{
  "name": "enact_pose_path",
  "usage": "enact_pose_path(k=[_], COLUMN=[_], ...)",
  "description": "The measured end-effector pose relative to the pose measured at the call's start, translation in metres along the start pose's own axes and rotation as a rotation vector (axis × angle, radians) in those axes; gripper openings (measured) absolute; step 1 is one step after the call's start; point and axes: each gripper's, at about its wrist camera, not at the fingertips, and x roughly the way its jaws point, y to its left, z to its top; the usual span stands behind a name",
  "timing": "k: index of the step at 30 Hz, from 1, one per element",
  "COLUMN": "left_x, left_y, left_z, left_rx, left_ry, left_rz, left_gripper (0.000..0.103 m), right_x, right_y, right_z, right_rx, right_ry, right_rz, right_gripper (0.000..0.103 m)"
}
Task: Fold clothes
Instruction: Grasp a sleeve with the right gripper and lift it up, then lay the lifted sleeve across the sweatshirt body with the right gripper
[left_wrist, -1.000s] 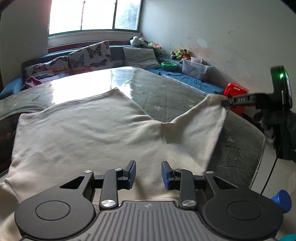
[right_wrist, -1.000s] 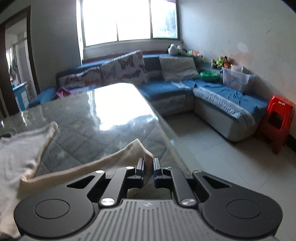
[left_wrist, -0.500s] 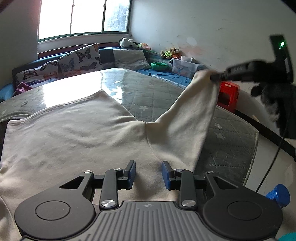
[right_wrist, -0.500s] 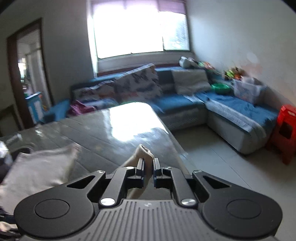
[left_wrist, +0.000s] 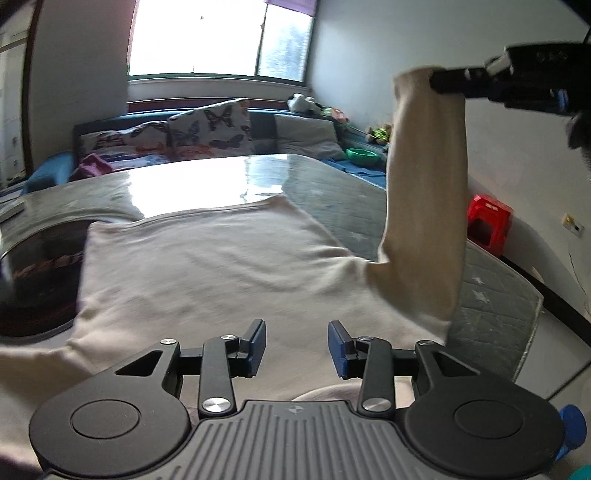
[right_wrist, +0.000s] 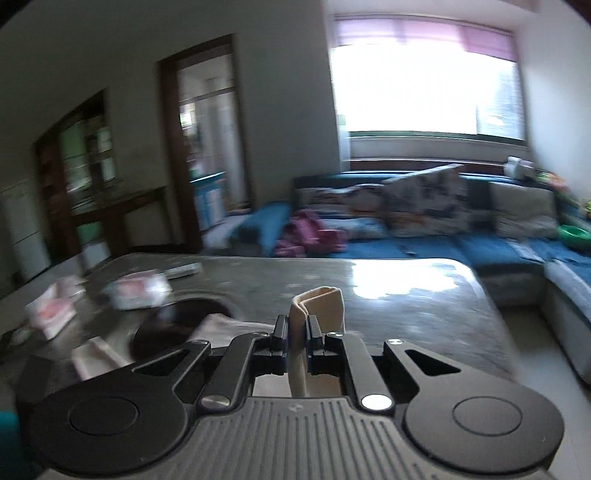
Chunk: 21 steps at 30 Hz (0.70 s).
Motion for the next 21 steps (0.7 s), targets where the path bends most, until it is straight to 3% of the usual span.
enact_pose_path(k=[9, 15, 21], left_x=[-0.025, -0.038, -0.044], left_y=[0.030, 0.047, 0.054], left_z=[-0.018, -0.026, -0.031], left_rx=[-0.090, -0.155, -0.175], left_ry=[-0.010, -0.013, -0.006], left_rz=[0.057, 0.088, 0.103], left_gripper=[0.046, 0.050, 0.051], right_x=[0.068, 0.097, 0.091], right_y=[0.086, 0.116, 0.103], right_z=[-0.002, -0.030, -0.042], right_rx=[-0.091, -0.130, -0.144], right_ry=[0.135, 0.245, 0.277], right_rz=[0.259, 0.337, 0.310], right_gripper=[0.008, 0.009, 0.021])
